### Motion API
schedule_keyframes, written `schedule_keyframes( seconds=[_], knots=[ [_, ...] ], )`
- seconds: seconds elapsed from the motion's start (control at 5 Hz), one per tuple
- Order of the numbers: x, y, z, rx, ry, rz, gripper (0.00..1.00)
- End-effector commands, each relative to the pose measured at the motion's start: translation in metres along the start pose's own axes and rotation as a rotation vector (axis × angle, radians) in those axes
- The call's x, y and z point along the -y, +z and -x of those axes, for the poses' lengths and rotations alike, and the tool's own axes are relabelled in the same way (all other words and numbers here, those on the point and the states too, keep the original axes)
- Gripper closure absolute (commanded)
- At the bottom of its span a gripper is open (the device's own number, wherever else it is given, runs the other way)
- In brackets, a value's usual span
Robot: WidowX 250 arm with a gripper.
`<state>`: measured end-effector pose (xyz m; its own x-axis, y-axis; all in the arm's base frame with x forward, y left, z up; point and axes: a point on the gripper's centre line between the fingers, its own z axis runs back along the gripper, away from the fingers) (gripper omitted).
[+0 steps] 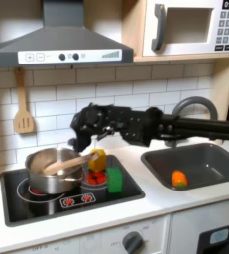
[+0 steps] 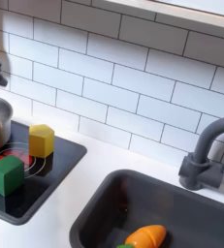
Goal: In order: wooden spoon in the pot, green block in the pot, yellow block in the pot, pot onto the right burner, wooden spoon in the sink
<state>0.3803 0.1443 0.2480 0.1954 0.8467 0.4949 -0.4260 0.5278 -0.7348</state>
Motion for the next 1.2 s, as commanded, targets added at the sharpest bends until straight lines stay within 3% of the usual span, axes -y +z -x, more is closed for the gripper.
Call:
schedule_keyframes(
  seconds=[0.0, 0.2, 0.4, 0.6, 0.8, 1.0],
  knots=[
    [0.034, 0.026, 0.018, 0.006, -0.157, 0.051, 0.00],
    [0.050, 0.032, 0.038, -0.061, -0.329, 0.046, 0.00],
    [0.056, 0.027, 0.064, -0.145, -0.427, 0.028, 0.00],
    [0.050, 0.026, 0.090, -0.286, -0.435, -0.043, 0.00],
    [0.043, 0.026, 0.107, -0.364, -0.435, -0.068, 0.00],
    [0.031, 0.029, 0.111, -0.403, -0.468, -0.125, 0.00]
  ],
)
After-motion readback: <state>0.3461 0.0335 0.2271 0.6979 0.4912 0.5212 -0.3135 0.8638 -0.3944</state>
